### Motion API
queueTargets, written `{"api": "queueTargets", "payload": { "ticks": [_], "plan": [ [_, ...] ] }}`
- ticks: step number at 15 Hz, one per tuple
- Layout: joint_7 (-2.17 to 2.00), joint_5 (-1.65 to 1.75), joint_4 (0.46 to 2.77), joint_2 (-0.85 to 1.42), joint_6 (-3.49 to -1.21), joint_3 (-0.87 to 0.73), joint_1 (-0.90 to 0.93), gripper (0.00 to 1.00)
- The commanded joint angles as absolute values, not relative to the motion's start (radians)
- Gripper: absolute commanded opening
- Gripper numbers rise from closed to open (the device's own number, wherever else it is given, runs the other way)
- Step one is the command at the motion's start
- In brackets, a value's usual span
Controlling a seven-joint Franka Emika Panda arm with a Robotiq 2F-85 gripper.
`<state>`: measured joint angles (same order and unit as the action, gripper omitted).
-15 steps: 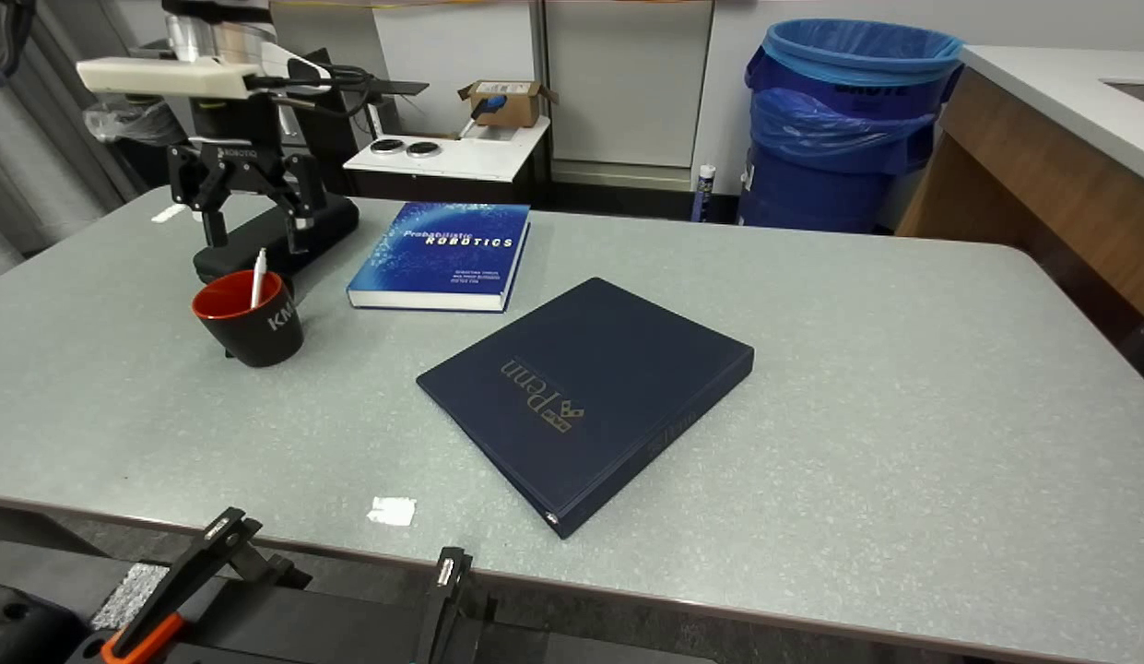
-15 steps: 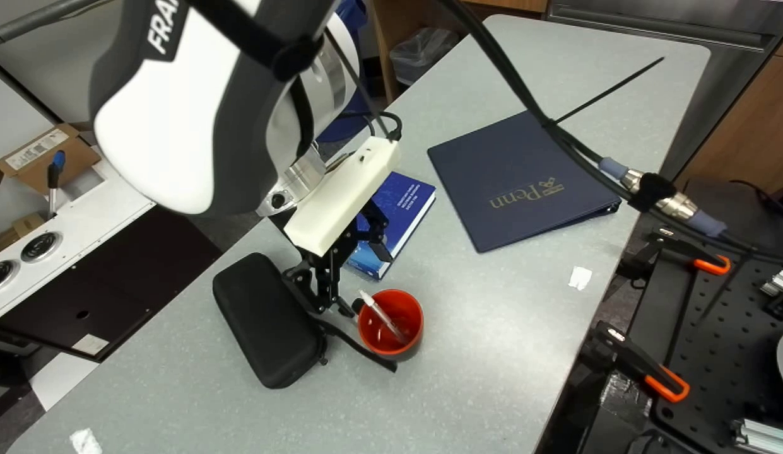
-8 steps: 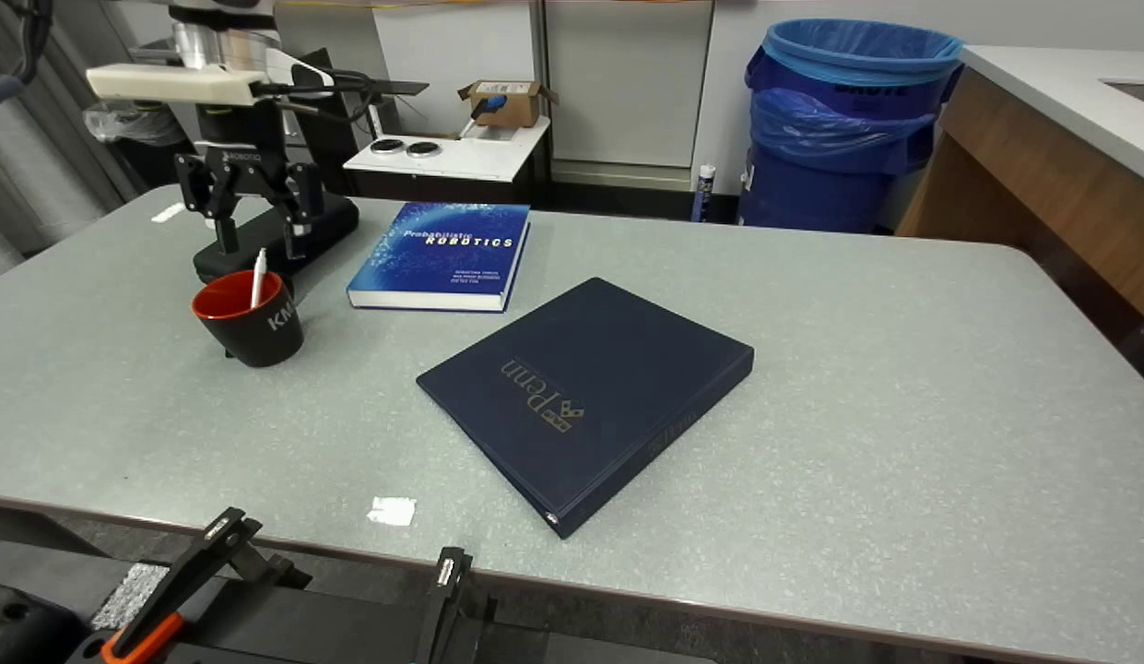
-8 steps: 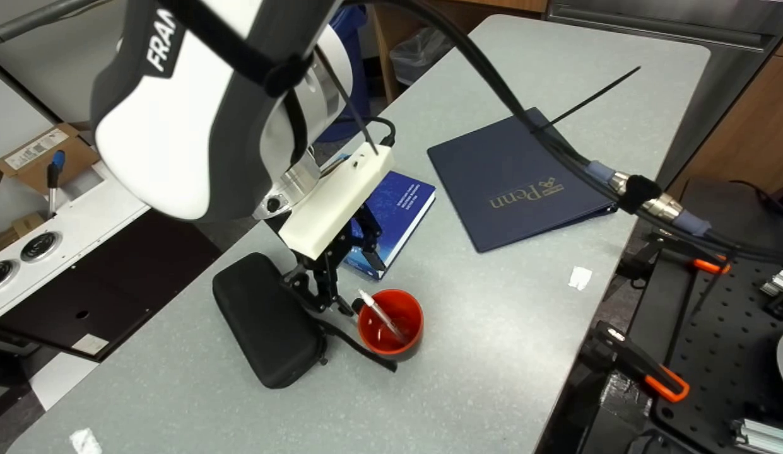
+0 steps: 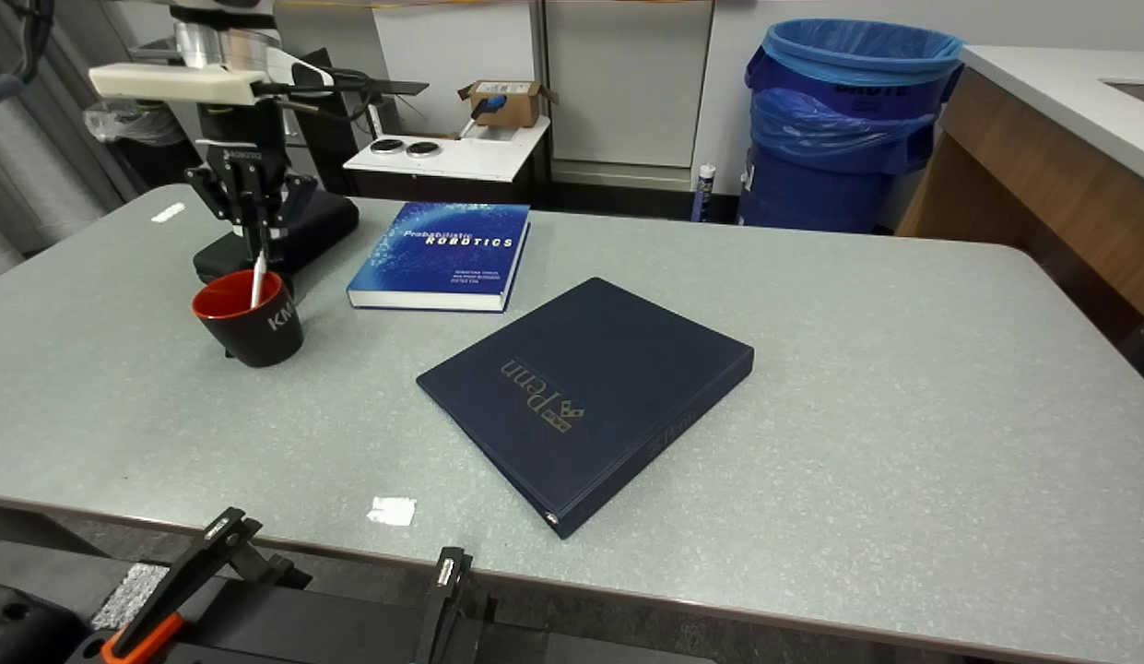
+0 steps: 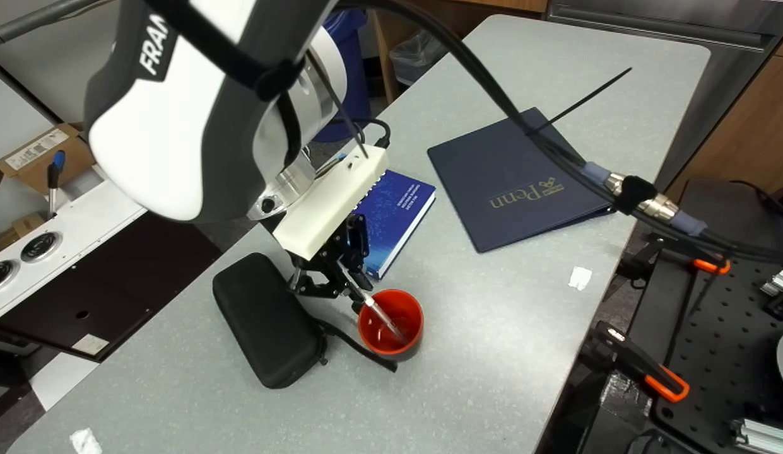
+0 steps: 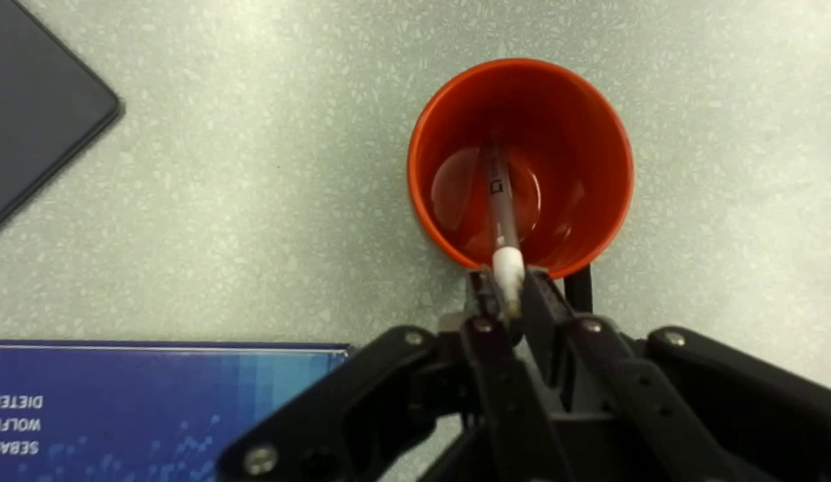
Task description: Place the marker on the table
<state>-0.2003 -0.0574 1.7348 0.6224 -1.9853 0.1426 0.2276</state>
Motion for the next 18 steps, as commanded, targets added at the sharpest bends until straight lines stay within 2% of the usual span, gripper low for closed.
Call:
{"api": "queueTargets", "payload": {
  "ticks": [1, 5, 12, 18],
  "plan": [
    [-0.224, -0.073, 1.706, 0.635, -1.98, 0.136, 0.239, 0.0],
    [-0.21, -0.076, 1.721, 0.601, -1.97, 0.141, 0.233, 0.01],
    [-0.158, -0.08, 1.832, 0.389, -1.913, 0.145, 0.201, 0.02],
    [-0.182, 0.031, 1.83, 0.332, -1.702, 0.094, 0.193, 0.02]
  ]
}}
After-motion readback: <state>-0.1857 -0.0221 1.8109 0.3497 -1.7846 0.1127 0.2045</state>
